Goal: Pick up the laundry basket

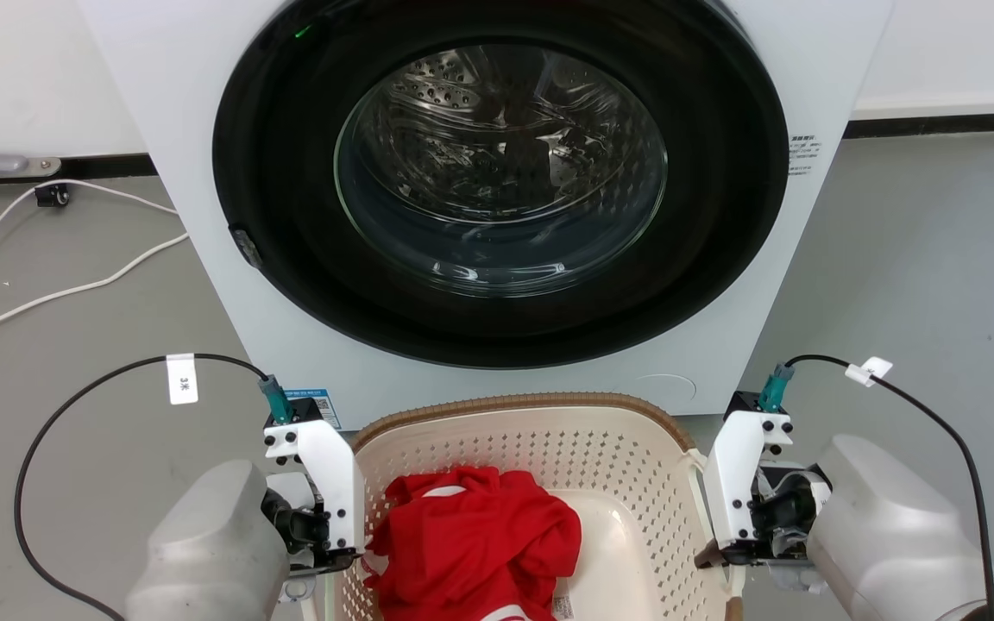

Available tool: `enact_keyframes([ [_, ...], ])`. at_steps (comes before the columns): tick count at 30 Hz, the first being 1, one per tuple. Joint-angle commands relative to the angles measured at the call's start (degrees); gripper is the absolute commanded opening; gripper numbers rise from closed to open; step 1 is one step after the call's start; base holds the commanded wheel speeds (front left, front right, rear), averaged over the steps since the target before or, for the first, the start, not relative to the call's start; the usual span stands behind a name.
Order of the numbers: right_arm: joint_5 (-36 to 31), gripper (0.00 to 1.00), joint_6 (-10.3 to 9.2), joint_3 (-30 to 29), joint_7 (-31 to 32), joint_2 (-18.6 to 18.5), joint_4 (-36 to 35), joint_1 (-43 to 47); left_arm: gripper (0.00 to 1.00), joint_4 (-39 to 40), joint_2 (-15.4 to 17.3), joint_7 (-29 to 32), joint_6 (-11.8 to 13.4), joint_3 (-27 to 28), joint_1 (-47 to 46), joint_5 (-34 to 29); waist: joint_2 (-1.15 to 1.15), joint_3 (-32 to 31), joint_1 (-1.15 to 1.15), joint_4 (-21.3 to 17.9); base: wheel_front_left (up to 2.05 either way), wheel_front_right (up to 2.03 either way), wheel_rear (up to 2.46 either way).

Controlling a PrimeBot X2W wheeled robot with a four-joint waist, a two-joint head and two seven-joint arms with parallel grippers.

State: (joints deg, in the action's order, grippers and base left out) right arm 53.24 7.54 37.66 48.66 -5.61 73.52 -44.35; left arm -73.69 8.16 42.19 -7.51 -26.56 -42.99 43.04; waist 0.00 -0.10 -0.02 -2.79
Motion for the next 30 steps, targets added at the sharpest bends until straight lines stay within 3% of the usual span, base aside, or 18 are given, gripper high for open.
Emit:
enact_keyframes([
  [1, -0.8, 0.00, -0.10, -0.4, 0.6, -1.7, 0.6, 1.2, 0.00, -0.2, 1.3, -0.1, 0.1, -0.3, 0.6, -0.4, 0.00, -0.3, 0.02, 0.0, 0.00, 0.00, 0.00],
  [30, -6.5, 0.00, -0.11, -5.8, 0.2, -0.9, 0.5, 1.8, 0.00, -0.2, 0.4, -0.3, 0.1, -2.6, 2.0, 1.3, 0.00, -1.0, 0.02, 0.1, 0.00, 0.00, 0.00],
])
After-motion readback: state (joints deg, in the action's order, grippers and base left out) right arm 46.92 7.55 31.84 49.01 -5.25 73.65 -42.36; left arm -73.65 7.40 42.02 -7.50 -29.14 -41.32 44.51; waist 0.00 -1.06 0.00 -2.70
